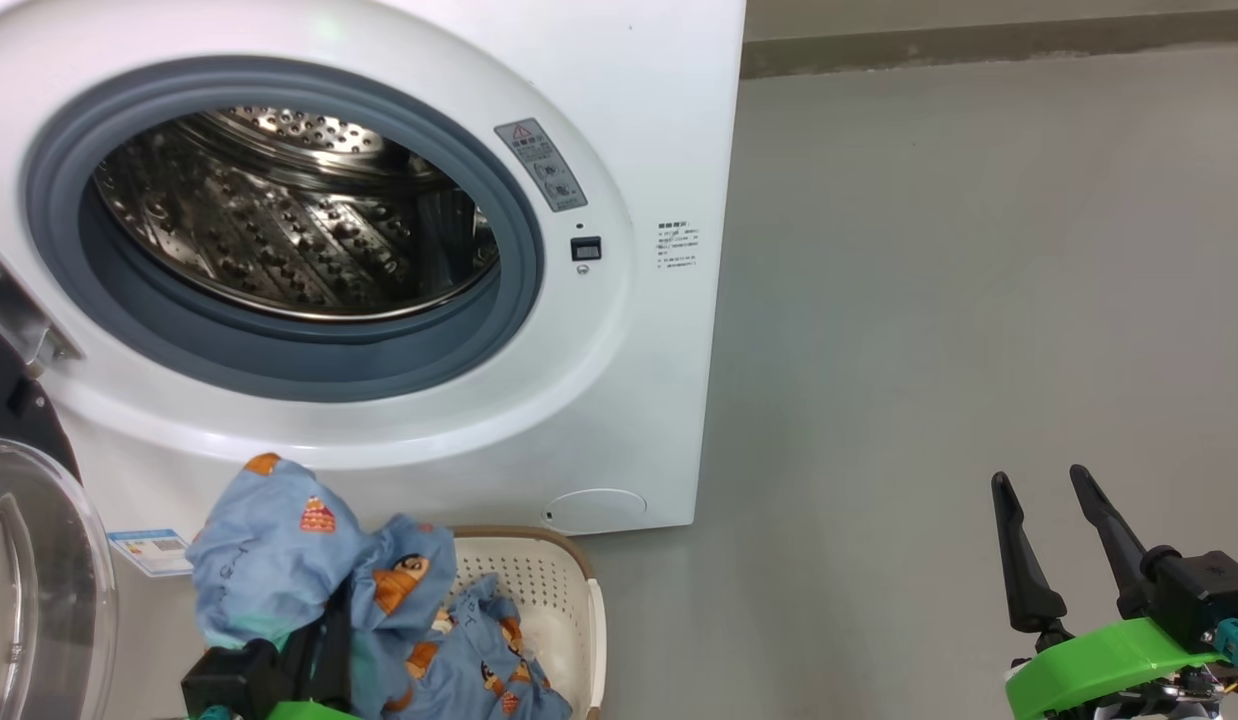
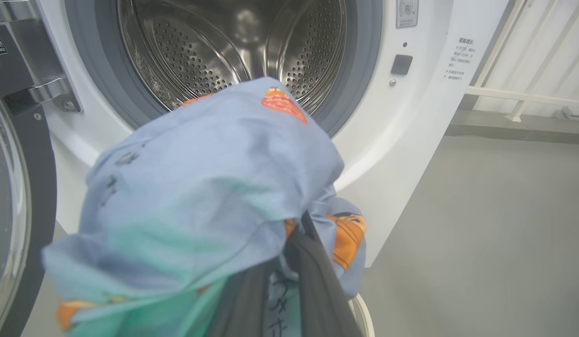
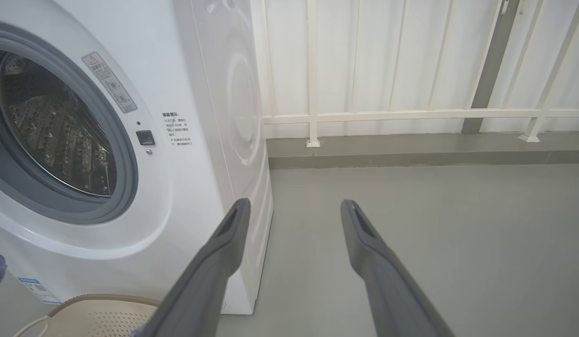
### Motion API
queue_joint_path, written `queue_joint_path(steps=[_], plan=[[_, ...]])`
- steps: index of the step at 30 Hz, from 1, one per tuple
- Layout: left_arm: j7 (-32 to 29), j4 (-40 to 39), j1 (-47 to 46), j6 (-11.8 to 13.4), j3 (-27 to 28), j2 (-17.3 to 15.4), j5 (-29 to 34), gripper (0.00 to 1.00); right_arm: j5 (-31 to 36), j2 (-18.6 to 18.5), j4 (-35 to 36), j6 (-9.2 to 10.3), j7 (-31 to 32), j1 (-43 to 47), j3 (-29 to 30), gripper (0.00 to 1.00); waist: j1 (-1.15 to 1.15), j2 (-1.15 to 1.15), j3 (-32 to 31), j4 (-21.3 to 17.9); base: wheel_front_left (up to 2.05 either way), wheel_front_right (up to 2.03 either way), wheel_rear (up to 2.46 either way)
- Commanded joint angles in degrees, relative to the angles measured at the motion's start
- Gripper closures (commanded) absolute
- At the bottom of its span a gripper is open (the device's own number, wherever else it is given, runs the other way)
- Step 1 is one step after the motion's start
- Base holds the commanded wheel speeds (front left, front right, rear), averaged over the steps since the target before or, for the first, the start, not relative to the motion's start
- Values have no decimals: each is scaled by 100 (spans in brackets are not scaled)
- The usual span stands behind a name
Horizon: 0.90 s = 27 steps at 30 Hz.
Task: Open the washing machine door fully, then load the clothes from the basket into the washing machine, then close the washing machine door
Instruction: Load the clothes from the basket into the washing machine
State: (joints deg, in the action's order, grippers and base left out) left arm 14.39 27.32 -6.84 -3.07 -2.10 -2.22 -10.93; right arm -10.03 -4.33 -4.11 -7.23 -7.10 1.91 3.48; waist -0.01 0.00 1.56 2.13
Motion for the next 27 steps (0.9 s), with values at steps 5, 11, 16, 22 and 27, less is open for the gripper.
queue_joint_path(steps=[5,11,16,22,27], plan=[[61,-231,-41,-16,186,-68,71,100,29,-46,169,-25,28,-10,-131,0,1,0,-48,7,0,0,0],[61,-226,-29,-21,207,-67,78,100,53,-12,230,-25,70,43,-121,0,1,0,-85,14,0,0,0],[61,-213,-51,-21,195,-67,93,100,55,2,264,-25,96,41,-158,0,1,0,-59,6,0,0,0],[61,-219,-152,-2,177,-67,106,100,59,-14,265,-25,108,6,-197,0,1,0,13,-16,0,0,0],[61,-187,-275,28,147,-66,123,100,53,-25,242,-25,113,-26,-226,0,1,0,84,-54,0,0,0]])
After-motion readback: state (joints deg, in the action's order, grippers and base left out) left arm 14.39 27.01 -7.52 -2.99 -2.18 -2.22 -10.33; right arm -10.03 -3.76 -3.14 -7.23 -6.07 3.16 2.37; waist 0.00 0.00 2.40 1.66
